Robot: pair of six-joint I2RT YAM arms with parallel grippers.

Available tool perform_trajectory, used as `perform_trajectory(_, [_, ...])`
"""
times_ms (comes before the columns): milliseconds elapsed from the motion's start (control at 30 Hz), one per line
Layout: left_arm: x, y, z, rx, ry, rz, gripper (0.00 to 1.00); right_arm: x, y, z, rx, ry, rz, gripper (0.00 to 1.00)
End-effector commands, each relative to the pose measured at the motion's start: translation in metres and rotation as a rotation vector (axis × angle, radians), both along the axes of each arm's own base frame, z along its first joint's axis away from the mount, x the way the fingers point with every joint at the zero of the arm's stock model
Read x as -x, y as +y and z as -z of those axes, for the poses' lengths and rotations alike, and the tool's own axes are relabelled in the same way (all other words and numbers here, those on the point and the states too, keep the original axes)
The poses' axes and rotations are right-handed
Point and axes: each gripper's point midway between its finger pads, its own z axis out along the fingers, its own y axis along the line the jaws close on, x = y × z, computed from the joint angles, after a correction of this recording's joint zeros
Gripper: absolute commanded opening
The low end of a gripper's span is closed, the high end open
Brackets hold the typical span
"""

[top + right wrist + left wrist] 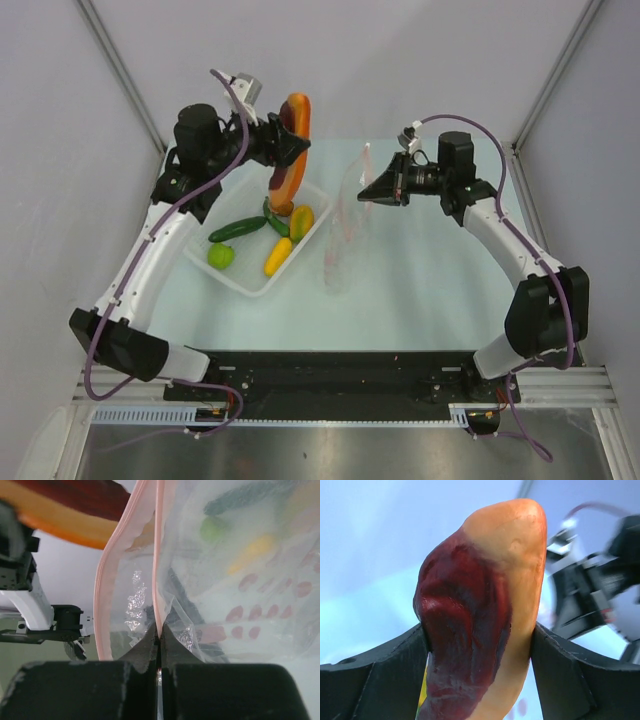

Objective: Place the food in the zip-top bag and seal the zipper
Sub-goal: Pick up the fake food from the bin, then place the fake food in the zipper food storage bag.

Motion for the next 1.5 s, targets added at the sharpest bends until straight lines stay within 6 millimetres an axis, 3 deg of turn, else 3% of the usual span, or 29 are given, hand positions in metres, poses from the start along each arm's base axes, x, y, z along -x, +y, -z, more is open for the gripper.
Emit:
perform_trajectory(0, [0.030,-0.034,-0.078,0.152,-0.193,0.180,0.77,-0.004,0.001,0.013,0.080,-0.008,-0.002,0.00])
perform_trajectory(33, [0.042,-0.039,-0.098,0.185,-0.268,0.231,0.77,-0.003,0.003,0.017,0.086,0.002,-0.010,0.00])
perform_trajectory(200, [0.089,-0.076,-0.140,0.289,-0.429,0.426,0.75,0.002,0.005,0.031,0.094,0.006,-0.070,0.00])
perform_trajectory(267, [0.099,-0.091,-0.141,0.303,-0.417,0.498,0.74,0.002,0.004,0.031,0.094,0.003,-0.072,0.00])
perform_trajectory(300, [0.110,-0.097,-0.151,0.322,-0.426,0.533,0.74,0.001,0.002,0.033,0.101,0.012,-0.065,0.00])
perform_trajectory(567, [0.144,-0.128,-0.179,0.381,-0.502,0.677,0.73,0.005,-0.002,0.026,0.144,-0.055,-0.060,0.00])
perform_trajectory(667, [0.139,-0.144,-0.159,0.356,-0.445,0.707,0.72,0.007,-0.001,0.020,0.147,-0.078,-0.075,0.00])
perform_trajectory(767, [0.129,-0.153,-0.123,0.294,-0.379,0.721,0.71,0.010,-0.005,0.013,0.142,-0.086,-0.085,0.00])
perform_trajectory(1067, [0.115,-0.159,-0.055,0.111,-0.463,0.732,0.74,0.034,-0.006,0.006,0.062,-0.033,-0.207,0.00])
perform_trajectory(1267, [0.113,-0.161,-0.029,0.041,-0.541,0.773,0.74,0.040,-0.010,0.001,0.018,0.007,-0.247,0.00])
perform_trajectory(1467, [0.115,-0.161,-0.016,0.031,-0.616,0.788,0.77,0.046,-0.011,-0.013,-0.046,0.040,-0.289,0.00])
